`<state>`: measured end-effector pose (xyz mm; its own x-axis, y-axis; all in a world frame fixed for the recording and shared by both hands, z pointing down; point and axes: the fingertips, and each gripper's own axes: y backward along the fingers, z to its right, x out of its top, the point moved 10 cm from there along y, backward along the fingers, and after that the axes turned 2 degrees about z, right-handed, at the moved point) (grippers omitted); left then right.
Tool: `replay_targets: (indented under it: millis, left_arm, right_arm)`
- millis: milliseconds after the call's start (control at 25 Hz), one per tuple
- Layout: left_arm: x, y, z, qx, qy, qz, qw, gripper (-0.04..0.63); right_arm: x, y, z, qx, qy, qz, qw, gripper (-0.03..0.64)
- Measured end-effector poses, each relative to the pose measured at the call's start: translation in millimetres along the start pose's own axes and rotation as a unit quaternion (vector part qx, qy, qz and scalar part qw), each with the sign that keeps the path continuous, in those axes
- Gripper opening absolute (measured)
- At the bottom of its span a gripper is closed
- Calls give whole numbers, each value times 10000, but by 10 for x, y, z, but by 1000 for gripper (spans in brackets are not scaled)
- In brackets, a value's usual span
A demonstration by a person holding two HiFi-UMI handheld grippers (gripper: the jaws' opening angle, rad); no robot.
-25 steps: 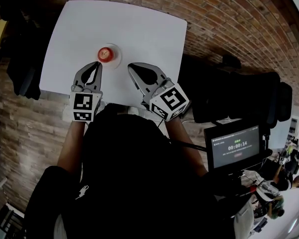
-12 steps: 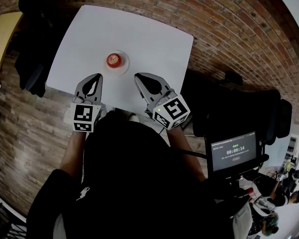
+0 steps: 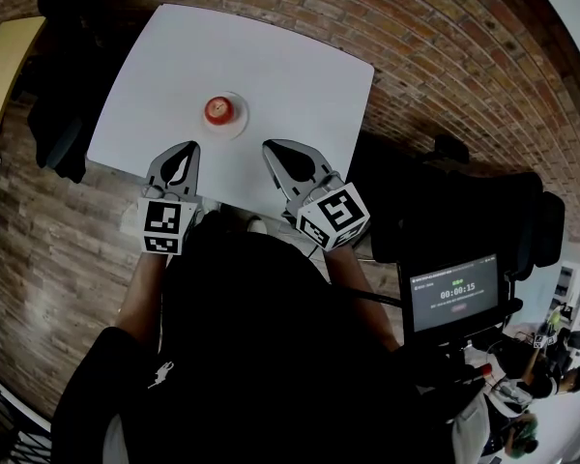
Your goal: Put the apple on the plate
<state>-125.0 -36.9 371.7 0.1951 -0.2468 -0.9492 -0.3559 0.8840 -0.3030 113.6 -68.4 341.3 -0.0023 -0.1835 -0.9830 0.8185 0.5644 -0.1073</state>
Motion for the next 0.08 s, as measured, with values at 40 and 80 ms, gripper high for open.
replay_targets:
  millis: [40, 80]
  left_arm:
    - [-9, -1, 5, 3, -2, -7, 10000, 8]
    - [-19, -2, 9, 5, -4, -14, 10000, 8]
  right_arm:
    - [-8, 9, 4, -6, 2, -7, 10000, 3]
    - [-16, 18, 9, -13, 4, -14, 10000, 3]
